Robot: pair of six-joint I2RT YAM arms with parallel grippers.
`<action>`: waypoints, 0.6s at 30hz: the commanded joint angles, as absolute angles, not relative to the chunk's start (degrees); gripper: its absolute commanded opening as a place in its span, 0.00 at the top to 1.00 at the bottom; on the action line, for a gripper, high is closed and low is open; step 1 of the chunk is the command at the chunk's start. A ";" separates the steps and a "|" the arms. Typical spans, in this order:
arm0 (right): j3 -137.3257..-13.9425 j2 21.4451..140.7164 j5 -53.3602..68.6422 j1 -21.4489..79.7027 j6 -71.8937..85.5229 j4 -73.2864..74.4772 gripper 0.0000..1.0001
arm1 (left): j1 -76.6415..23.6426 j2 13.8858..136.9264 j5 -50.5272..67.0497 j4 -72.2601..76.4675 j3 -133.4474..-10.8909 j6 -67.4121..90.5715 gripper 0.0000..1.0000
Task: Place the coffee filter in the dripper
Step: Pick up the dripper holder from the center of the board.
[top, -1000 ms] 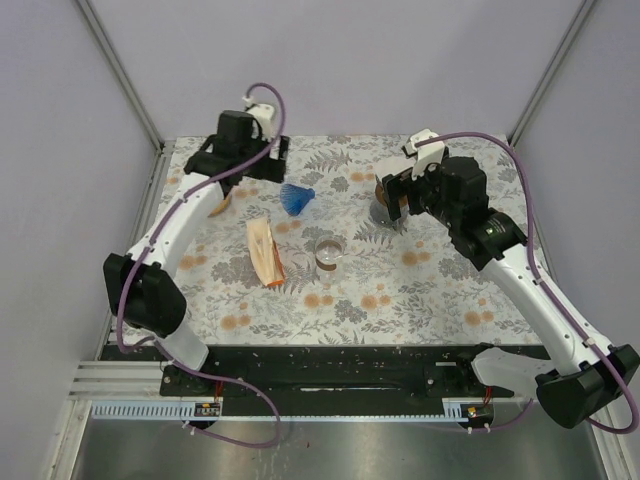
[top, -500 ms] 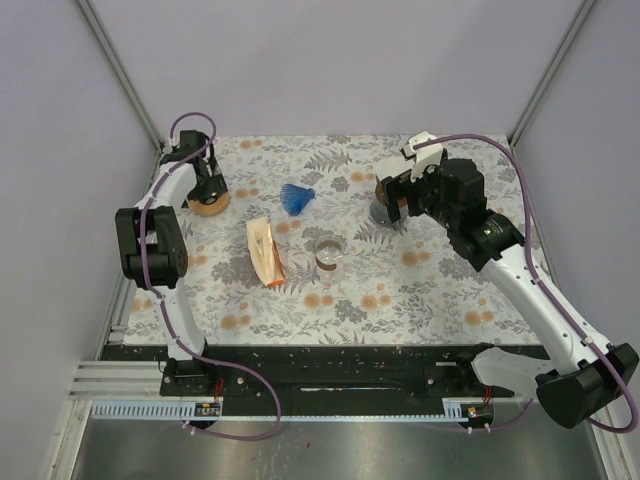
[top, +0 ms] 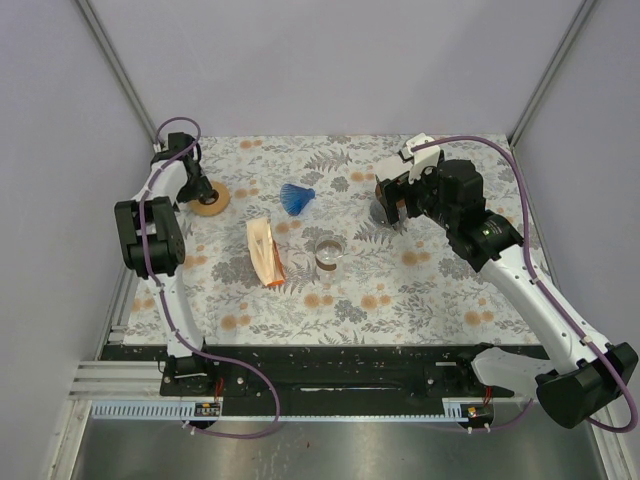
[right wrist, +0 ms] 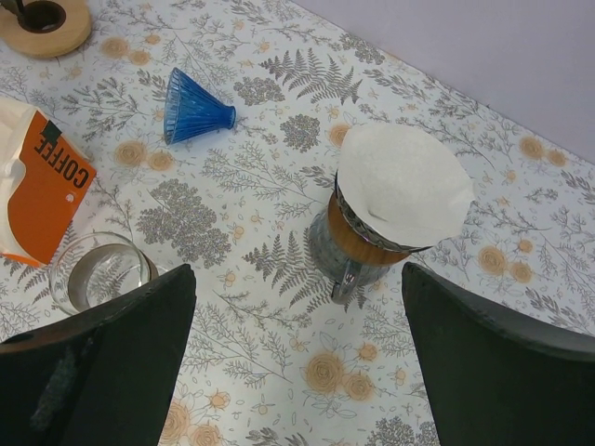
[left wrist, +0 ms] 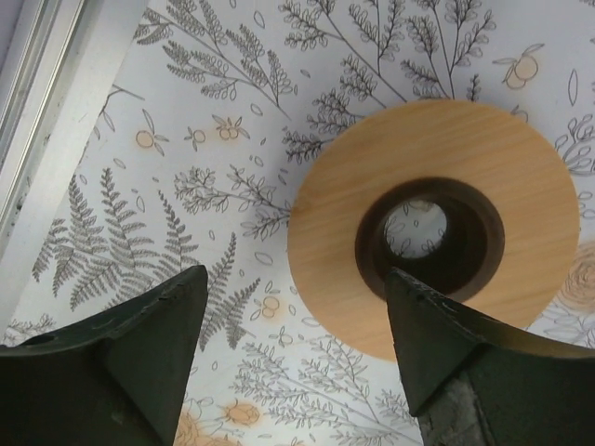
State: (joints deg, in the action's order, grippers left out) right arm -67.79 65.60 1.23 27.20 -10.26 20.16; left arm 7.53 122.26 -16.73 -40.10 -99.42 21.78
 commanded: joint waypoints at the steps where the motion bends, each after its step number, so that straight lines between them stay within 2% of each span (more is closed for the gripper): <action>1: -67.59 64.34 2.37 27.07 -10.99 17.14 0.01 | 7.56 125.68 -15.91 -40.34 -103.97 22.59 0.20; 11: -67.59 64.78 2.64 27.07 -11.25 17.23 0.01 | 7.65 128.58 -11.52 -41.13 -104.33 21.36 0.31; 13: -67.59 64.78 2.55 27.07 -11.25 17.31 0.01 | 7.65 128.67 -10.73 -41.22 -104.24 21.53 0.42; 18: -67.50 64.25 2.55 27.07 -11.25 17.40 0.01 | 7.65 127.18 -9.23 -41.22 -103.71 21.18 0.78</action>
State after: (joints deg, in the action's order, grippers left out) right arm -67.77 65.60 1.65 27.20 -10.55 19.55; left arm 8.01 127.76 -12.64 -39.40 -102.89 21.67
